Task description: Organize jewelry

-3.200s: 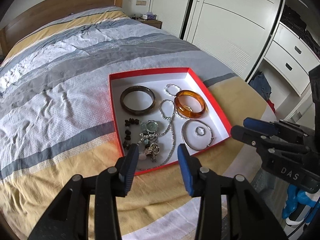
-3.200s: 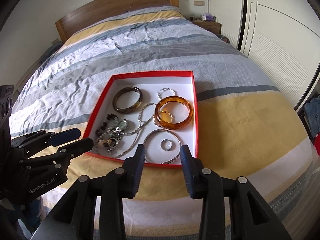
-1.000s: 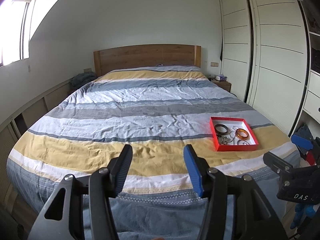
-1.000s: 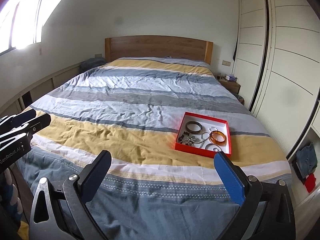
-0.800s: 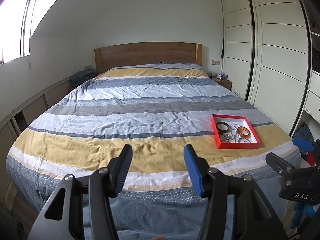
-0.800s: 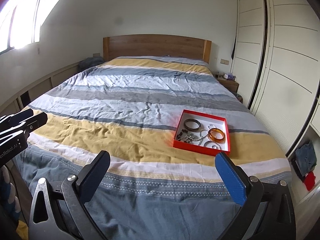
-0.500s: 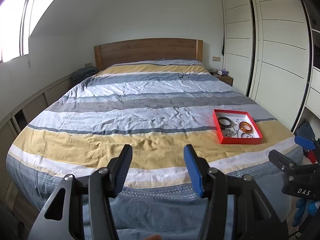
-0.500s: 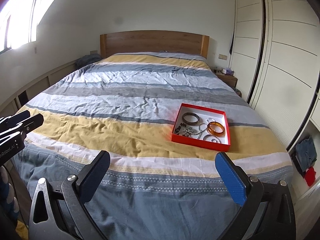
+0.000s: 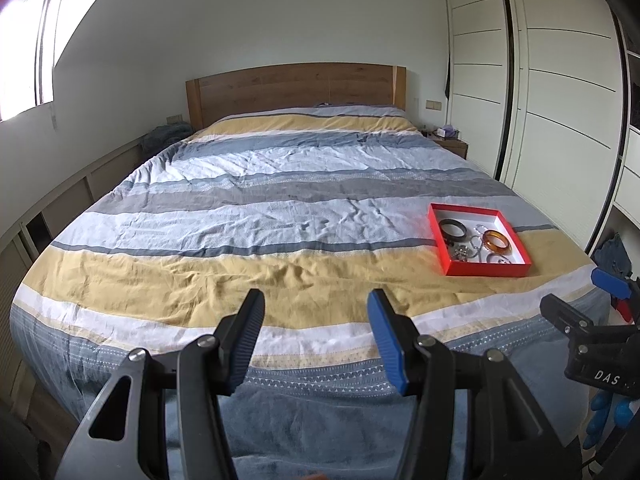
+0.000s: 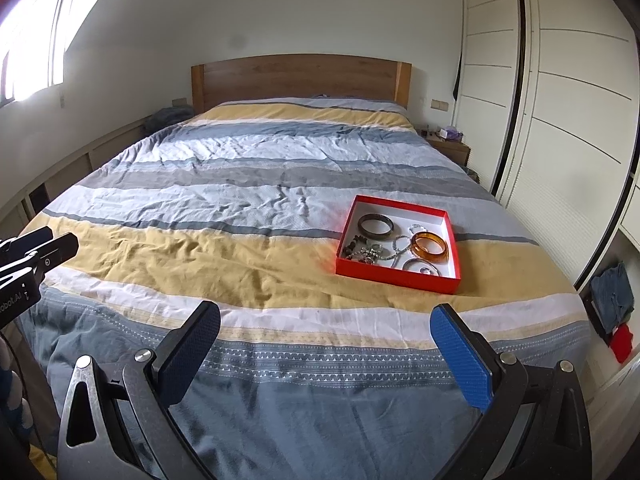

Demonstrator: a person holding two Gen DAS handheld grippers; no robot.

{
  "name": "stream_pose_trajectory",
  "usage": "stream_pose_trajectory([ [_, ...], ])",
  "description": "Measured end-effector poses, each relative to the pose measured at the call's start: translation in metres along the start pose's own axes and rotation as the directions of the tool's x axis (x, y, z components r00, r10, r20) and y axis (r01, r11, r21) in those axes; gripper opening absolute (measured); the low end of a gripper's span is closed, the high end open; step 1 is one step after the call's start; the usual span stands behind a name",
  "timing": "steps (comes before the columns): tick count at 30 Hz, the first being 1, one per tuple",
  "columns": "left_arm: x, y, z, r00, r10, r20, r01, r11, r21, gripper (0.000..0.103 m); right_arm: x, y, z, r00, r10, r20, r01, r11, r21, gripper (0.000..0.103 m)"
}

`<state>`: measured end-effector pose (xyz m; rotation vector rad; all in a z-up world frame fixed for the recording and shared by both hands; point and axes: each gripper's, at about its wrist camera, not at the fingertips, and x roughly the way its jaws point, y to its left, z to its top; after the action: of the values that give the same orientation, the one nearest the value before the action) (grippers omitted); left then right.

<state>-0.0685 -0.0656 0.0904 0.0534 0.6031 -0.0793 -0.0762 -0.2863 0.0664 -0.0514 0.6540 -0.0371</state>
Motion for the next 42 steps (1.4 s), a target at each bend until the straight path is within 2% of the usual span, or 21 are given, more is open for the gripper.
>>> stream_pose_trajectory([
  [18, 0.040, -0.009, -0.010, 0.996, 0.005, -0.090, -0.004, 1.000, 0.011, 0.051, 0.038, -0.015, -0.009, 0.999, -0.003, -0.051, 0.005, 0.999, 0.045, 0.103],
  [42, 0.095, -0.010, -0.026, 0.976, -0.013, -0.216, 0.015, 1.000, 0.008, 0.052, 0.092, -0.021, -0.027, 0.985, 0.002, -0.174, 0.011, 0.997, 0.077, 0.103],
])
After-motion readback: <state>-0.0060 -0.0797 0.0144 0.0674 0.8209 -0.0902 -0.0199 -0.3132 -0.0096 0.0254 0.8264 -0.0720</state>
